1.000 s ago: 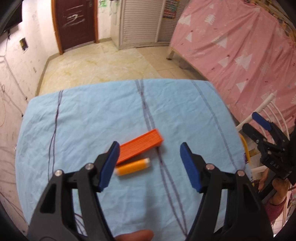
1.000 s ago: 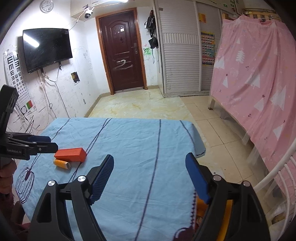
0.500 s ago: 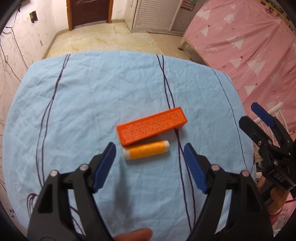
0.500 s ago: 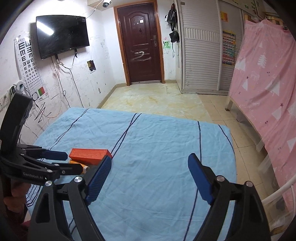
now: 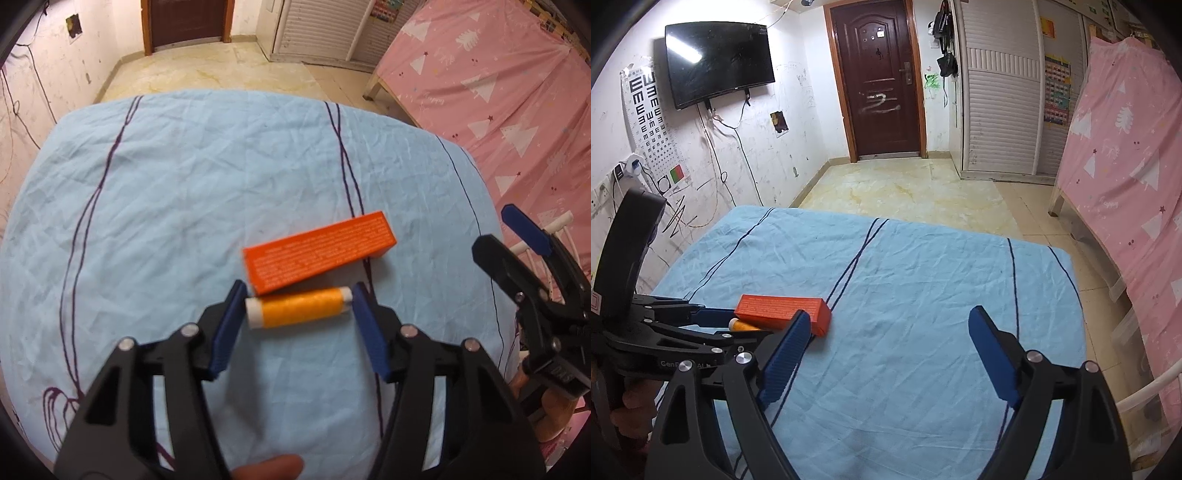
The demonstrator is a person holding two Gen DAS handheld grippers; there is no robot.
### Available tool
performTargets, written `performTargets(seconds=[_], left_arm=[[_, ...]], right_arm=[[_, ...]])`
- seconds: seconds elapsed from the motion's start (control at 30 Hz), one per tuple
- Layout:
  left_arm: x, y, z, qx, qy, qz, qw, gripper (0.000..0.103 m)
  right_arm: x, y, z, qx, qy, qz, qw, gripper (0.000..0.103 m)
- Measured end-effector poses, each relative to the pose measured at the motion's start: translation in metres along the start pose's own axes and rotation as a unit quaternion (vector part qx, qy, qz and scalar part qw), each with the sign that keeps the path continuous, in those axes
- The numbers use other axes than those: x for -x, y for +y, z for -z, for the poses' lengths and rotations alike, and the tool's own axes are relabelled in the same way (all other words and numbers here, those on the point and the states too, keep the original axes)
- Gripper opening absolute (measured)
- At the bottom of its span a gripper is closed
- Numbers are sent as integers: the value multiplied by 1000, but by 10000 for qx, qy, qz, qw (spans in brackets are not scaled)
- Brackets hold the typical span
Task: Collect trash
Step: 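Grasp the orange spool with the left tool while the right tool grasps the orange box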
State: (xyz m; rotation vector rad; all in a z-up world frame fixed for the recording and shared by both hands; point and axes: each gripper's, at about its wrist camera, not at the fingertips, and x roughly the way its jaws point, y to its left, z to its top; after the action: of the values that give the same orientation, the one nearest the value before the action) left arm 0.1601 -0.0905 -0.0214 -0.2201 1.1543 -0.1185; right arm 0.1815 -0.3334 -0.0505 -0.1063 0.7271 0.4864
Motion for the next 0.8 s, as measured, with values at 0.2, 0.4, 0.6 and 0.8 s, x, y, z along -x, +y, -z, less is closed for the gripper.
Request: performTargets(seconds=[0.2,0.4,0.6,0.8], left_arm=[[17,24,4,194,-151,69,9997,56],[32,49,7,325,-325,14,9989,57],[42,71,9,434,-477,-63,9979,57],[43,83,7,507,-518,-27,9974,57]], right_arm=[[-7,18,-5,112,57,-156,9998,83],[-19,49,-7,457,167,-231,9986,90],[-39,81,-9,810,357,-222,9958,93],[-56,101,-9,1017,540,-153,9932,94]])
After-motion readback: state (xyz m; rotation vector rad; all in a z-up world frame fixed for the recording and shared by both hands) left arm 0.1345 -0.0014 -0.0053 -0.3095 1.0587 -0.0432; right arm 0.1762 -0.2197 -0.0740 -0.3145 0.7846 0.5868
